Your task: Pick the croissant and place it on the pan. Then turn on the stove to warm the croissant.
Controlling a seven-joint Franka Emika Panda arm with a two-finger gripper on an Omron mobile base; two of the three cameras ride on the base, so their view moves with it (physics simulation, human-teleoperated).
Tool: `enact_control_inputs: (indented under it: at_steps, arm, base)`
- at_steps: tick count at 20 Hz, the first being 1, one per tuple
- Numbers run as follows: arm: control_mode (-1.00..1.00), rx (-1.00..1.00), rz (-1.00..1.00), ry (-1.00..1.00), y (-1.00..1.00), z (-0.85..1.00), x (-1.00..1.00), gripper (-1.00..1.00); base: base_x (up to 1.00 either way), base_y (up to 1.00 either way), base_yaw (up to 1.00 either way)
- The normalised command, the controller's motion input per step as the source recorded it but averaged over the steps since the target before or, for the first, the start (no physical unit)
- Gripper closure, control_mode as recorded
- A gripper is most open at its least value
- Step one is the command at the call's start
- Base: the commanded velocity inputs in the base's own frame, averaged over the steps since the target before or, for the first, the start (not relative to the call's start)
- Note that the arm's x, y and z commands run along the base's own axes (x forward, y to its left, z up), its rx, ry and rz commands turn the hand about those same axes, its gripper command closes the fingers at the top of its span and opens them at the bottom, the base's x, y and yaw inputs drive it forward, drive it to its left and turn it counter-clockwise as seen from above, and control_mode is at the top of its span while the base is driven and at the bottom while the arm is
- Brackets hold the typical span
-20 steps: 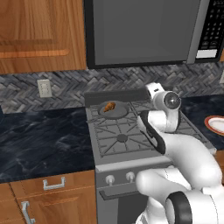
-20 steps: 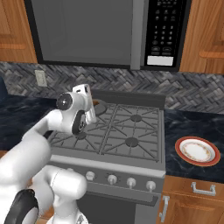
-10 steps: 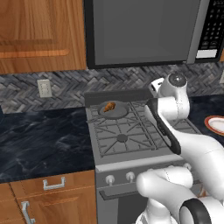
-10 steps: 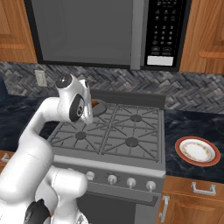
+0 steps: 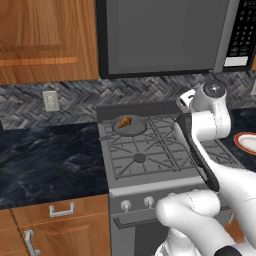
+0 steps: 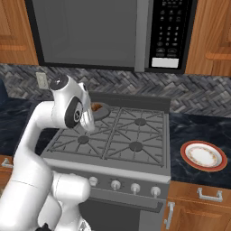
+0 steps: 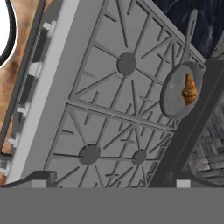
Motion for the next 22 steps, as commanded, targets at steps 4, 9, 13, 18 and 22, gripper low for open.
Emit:
enact_control_inputs:
  at_steps: [4,9,13,18,22]
  arm:
    - [-1.00,0.01,-0.02,-0.09,0.00,-0.06,-0.17,-1.00]
    - [-1.00,0.25,0.00,-0.02,0.00,-0.04,-0.08,-1.00]
    - [-1.00,0.49,-0.09,-0.04,-0.06,0.00,-0.17,-1.00]
    - [-1.00,0.36,-0.28,-0.08,0.00,0.00,-0.16,-1.00]
    - [-1.00,0.16,-0.40,-0.09,0.00,0.00,-0.09,-1.00]
  base:
    - [0.00,0.00,0.00]
    - [0.00,0.00,0.00]
    - [0.00,0.00,0.00]
    - [0.00,0.00,0.00]
    - [0.00,0.00,0.00]
